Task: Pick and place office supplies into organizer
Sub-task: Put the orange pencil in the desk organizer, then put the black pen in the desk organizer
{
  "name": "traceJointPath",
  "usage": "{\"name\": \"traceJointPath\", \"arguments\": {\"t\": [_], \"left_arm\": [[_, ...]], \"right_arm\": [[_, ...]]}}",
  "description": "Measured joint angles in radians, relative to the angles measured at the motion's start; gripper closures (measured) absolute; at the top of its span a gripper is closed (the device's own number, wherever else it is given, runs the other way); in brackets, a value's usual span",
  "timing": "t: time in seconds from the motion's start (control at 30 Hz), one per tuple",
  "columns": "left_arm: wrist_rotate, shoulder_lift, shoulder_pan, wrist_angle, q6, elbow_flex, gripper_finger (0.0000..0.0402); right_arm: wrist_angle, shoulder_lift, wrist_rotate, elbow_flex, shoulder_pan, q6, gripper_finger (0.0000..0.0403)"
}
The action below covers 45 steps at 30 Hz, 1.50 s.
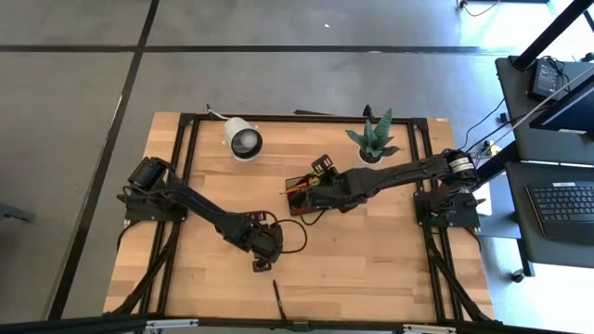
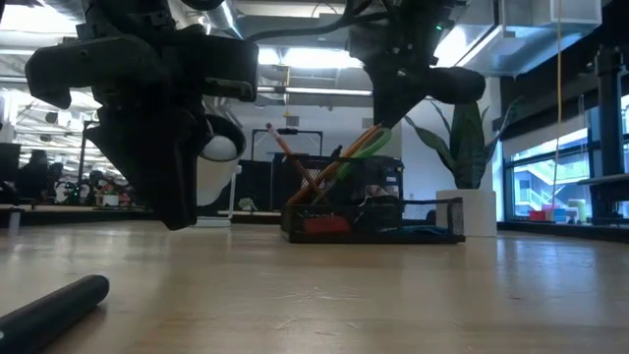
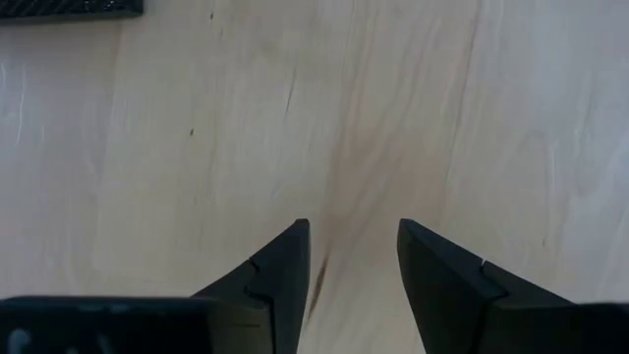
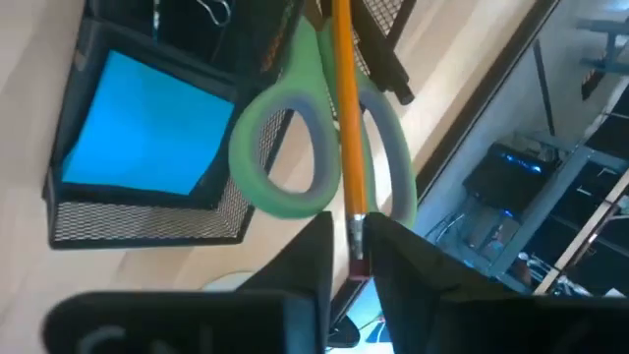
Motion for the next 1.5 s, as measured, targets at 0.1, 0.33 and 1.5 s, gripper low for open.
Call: {"name": "traceJointPath", "arguments": {"t": [0.1, 0.33, 1.5], "left_arm": [[-0.008, 0.000, 0.000, -0.001, 0.005, 0.000, 0.0254], [-0.041, 0.000, 0.000, -0.007, 0.000, 0.000, 0.0254], [0.000, -0.111, -0.215, 0.237, 0.702, 0.000, 0.0254]], "right_arm": [[-0.003, -0.003, 0.003, 0.000, 0.001, -0.004, 0.0318], [-0.020, -0.003, 0.053, 0.015, 0.001, 0.007, 0.0269], [0.045, -0.406, -0.079, -0.401, 0.411, 1.042, 0.0208]]}}
